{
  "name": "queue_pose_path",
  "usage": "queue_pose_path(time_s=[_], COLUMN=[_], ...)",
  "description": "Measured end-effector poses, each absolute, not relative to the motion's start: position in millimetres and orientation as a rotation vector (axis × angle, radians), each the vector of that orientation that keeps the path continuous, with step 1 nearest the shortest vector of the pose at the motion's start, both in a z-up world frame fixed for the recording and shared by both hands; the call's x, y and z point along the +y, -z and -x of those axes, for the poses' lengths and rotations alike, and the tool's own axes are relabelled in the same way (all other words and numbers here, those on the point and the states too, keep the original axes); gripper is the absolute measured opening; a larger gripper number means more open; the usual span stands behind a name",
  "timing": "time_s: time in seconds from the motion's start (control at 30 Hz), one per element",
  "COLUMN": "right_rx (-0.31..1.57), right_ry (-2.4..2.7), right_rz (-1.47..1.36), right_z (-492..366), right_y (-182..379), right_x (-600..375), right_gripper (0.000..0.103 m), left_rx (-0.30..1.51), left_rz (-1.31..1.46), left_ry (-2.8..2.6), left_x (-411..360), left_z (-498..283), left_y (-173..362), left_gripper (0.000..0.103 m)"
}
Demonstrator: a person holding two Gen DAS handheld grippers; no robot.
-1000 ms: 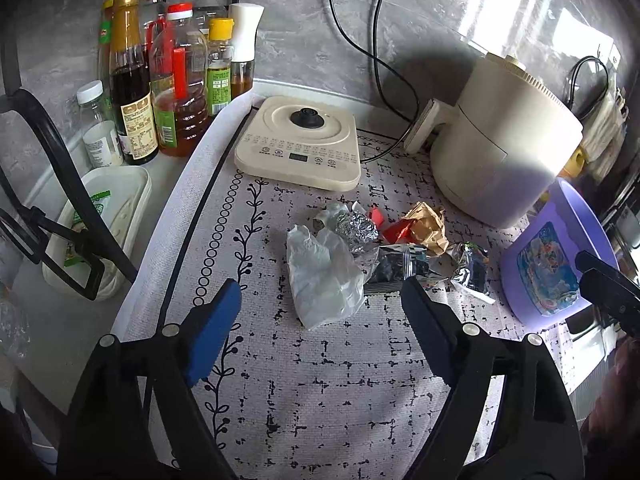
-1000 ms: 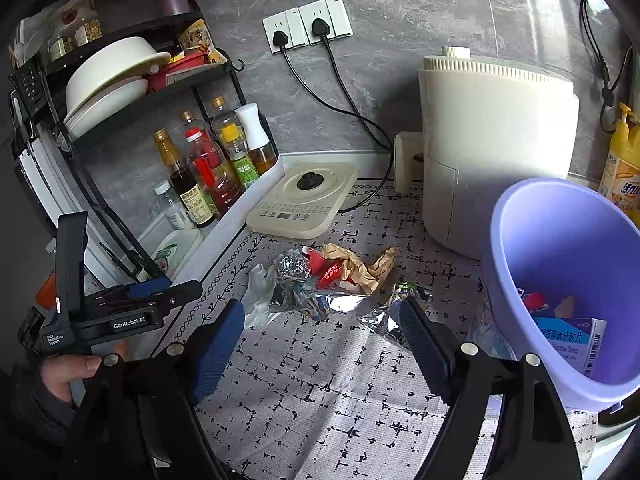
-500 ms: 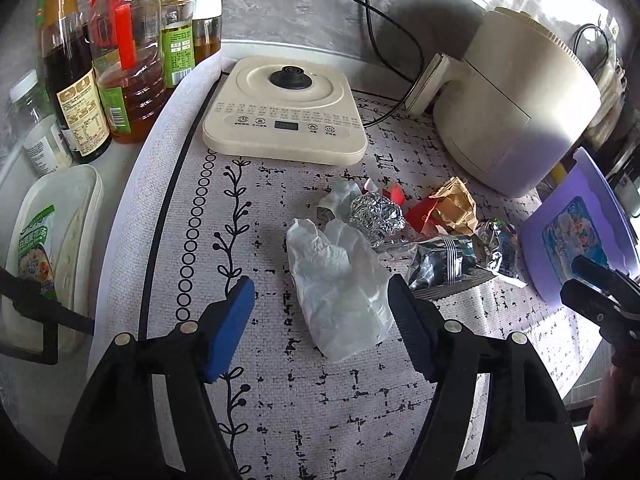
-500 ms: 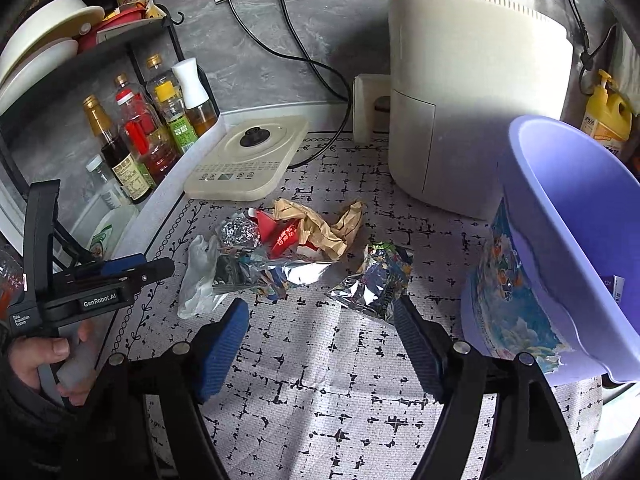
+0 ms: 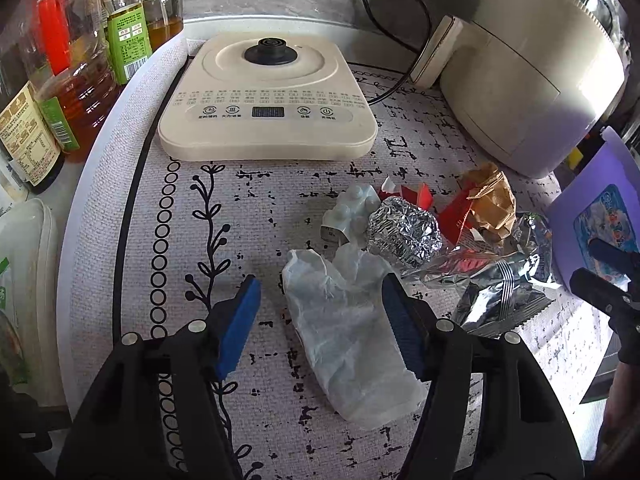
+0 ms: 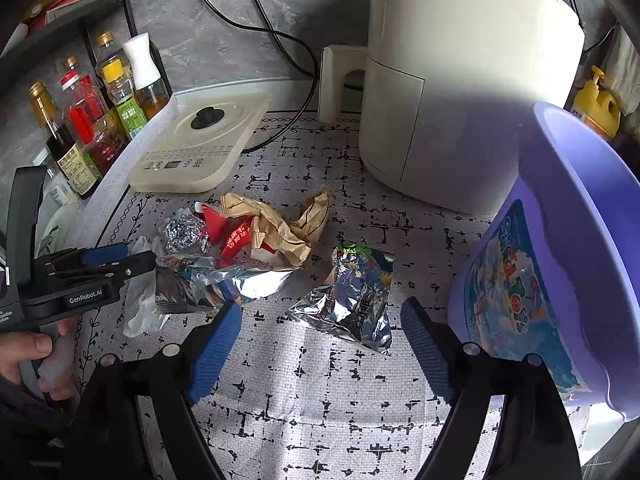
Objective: Collect trash
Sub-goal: 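Grasp the white plastic bag with the left tool while the right grasps a silver foil wrapper, then carry the foil wrapper over the purple bucket with the right tool while the left holds the bag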
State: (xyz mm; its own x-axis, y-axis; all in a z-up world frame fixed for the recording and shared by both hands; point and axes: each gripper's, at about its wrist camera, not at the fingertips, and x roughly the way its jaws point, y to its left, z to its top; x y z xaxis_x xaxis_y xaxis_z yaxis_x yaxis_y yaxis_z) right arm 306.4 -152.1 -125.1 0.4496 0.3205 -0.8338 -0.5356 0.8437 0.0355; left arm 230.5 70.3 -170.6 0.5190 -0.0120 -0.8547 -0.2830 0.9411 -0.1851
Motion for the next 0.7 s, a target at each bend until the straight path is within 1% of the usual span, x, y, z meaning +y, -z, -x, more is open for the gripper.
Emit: queue_pose_path(time_s=[0.03, 0.07, 0.1, 0.13, 0.17, 0.27, 0.4, 0.47, 0.5, 0.53, 0.57, 0.6, 0.63, 0.7], right_rx=[0.969, 0.969, 0.969, 0.969, 0.972, 0.992, 1.018, 1.038, 1.053, 1.070, 1.091, 1.096, 1.085, 1.075], right_ry=[-0.532, -0.526, -0.522, -0.517, -0.513, -0.520, -0.532, -0.528, -0.526, -0.535, -0.548, -0.553, -0.566, -0.600], right_rz=[0.254, 0.264, 0.276, 0.286, 0.292, 0.329, 0.379, 0.396, 0.400, 0.398, 0.398, 0.405, 0.401, 0.391], right_z=[-310, -315, -319, -323, -327, -334, -337, -339, -340, -341, -341, -340, -338, -332], right_y=[127, 129, 130, 132, 135, 146, 161, 170, 173, 176, 179, 179, 177, 171], right_x=[-149, -147, -145, -143, -142, -135, -127, -126, -126, -127, -126, -126, -125, -125], right_gripper=[0.080, 0.080, 0.080, 0.080, 0.080, 0.080, 0.080, 0.078, 0.069, 0.044, 0.030, 0.029, 0.024, 0.021], left_rx=[1.031, 1.022, 1.030, 1.038, 1.041, 1.034, 1.001, 0.987, 0.979, 0.971, 0.963, 0.955, 0.947, 0.927], left_rz=[0.311, 0.290, 0.272, 0.256, 0.253, 0.296, 0.319, 0.323, 0.322, 0.319, 0.315, 0.312, 0.313, 0.317], left_ry=[-0.162, -0.164, -0.166, -0.164, -0.168, -0.195, -0.236, -0.247, -0.252, -0.256, -0.259, -0.263, -0.266, -0.272], left_x=[68, 66, 64, 62, 63, 75, 88, 89, 90, 89, 88, 87, 86, 83], left_z=[-233, -235, -237, -239, -241, -240, -230, -225, -222, -220, -218, -216, -213, -208], left_y=[174, 173, 173, 173, 173, 172, 165, 161, 158, 155, 152, 148, 144, 137], left_gripper=[0.052, 0.043, 0.040, 0.029, 0.022, 0.016, 0.016, 0.016, 0.016, 0.016, 0.016, 0.016, 0.016, 0.016])
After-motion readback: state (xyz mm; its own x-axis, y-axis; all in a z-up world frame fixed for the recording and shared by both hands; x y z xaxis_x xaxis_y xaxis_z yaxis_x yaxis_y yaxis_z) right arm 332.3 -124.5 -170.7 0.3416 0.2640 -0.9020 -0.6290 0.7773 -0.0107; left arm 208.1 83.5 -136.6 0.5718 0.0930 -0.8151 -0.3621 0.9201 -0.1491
